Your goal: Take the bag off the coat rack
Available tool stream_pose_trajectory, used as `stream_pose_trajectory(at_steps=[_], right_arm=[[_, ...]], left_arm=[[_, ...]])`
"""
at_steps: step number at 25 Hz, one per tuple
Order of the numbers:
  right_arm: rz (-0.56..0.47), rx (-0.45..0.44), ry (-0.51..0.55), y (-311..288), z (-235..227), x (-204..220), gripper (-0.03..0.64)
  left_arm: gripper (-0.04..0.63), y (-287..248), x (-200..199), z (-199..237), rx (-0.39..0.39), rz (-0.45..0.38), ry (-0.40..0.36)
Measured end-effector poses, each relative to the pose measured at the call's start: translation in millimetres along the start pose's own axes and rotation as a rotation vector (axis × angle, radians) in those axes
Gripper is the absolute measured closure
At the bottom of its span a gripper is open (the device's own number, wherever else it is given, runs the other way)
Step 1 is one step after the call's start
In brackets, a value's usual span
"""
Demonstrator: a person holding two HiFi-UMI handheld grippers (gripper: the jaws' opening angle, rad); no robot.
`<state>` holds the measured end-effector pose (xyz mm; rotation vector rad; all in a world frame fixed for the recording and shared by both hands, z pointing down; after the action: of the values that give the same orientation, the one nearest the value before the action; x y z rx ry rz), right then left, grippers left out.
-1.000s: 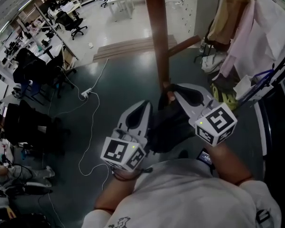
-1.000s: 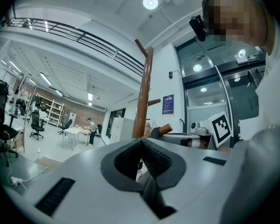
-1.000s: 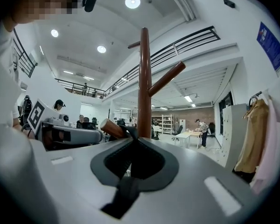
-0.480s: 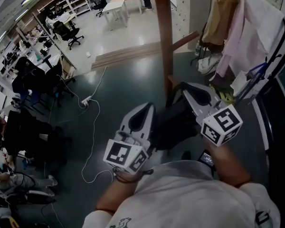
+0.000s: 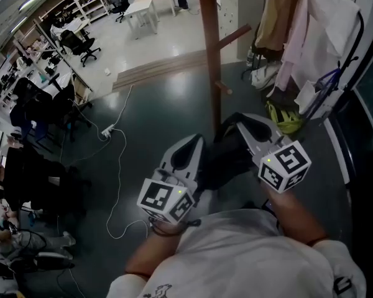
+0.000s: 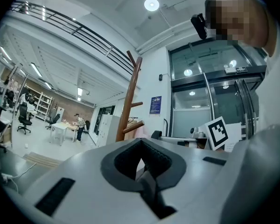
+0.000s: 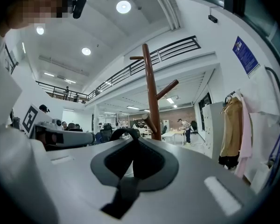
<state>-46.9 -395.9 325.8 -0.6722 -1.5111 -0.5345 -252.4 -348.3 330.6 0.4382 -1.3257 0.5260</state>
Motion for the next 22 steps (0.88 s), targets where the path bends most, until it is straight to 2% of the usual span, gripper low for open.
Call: stream_pose_trajectory(at_steps=[10, 22], right_arm=[[-0.035, -0.025, 0.009, 45.5, 13.2, -5.2, 0.594], [-0.029, -0.065, 0.014, 142.7, 23.0, -3.6, 0.594]], left_arm=[[0.594, 18.9, -3.2, -37.1, -0.037, -0.023, -0.033], [0.594, 31.6, 12.5, -137.5, -0.063, -0.009, -0.047]])
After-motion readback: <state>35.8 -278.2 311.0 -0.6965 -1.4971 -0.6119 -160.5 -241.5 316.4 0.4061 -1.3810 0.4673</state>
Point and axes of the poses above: the fingertips, and each gripper's own axes: y backward along the fingers, z to its left, x out of its underside, the point moved 9 cm from there along y, backward along the fingers, and after that the axes turned 4 degrees about z, right-handed, at the moved point
